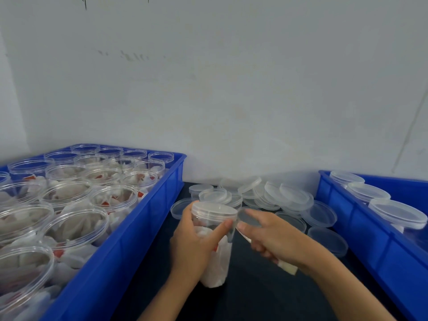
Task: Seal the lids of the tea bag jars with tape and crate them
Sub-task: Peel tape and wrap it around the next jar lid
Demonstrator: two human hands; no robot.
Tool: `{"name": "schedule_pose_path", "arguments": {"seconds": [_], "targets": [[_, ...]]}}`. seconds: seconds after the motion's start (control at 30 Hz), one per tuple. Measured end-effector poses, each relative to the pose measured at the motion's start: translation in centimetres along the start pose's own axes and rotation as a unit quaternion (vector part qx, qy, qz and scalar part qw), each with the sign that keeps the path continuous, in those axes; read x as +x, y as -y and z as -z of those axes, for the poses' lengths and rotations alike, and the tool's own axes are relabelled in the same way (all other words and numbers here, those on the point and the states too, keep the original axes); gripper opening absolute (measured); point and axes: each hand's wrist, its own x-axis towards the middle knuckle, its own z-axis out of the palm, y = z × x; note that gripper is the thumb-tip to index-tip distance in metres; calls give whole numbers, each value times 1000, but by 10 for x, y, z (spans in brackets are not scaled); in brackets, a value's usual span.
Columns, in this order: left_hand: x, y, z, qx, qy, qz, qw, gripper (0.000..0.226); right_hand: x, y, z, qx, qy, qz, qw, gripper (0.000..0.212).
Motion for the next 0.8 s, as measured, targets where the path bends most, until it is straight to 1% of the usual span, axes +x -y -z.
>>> {"name": "schedule_pose_path", "arguments": {"seconds": [0.07, 0.1, 0.23, 0.33, 0.4, 0.47, 0.5, 0.63, 0.7, 0.8], "targets": [[2, 3, 0, -14, 5, -3, 1000, 88, -1, -5, 3, 8, 29, -33, 999, 54], [3, 5, 0, -24, 11, -4, 1000, 88, 0, -7, 4, 5, 23, -27, 999, 54], [9, 7, 7, -76, 56, -3, 996, 76, 5, -9, 8, -44, -42, 33, 998, 45], [13, 8, 11, -108, 76, 2, 991, 74, 6, -11, 5, -80, -63, 53, 993, 42], [14, 8, 12, -124, 85, -2, 989, 70, 7, -13, 3, -131, -79, 65, 986, 42], [12, 7, 11, -139, 98, -2, 985, 67, 9, -14, 3, -182, -82, 64, 978, 43], [12, 7, 10, -148, 105, -2, 983, 66, 10, -16, 3, -188, -78, 62, 977, 43], [12, 7, 10, -183, 118, 5, 976, 67, 17, -20, 0, -110, -24, 76, 991, 36], [14, 10, 11, -194, 114, 12, 974, 71, 21, -23, -1, -85, -16, 73, 994, 42], [15, 12, 11, -194, 118, 21, 974, 74, 24, -28, -1, -79, -23, 67, 994, 53]]}}
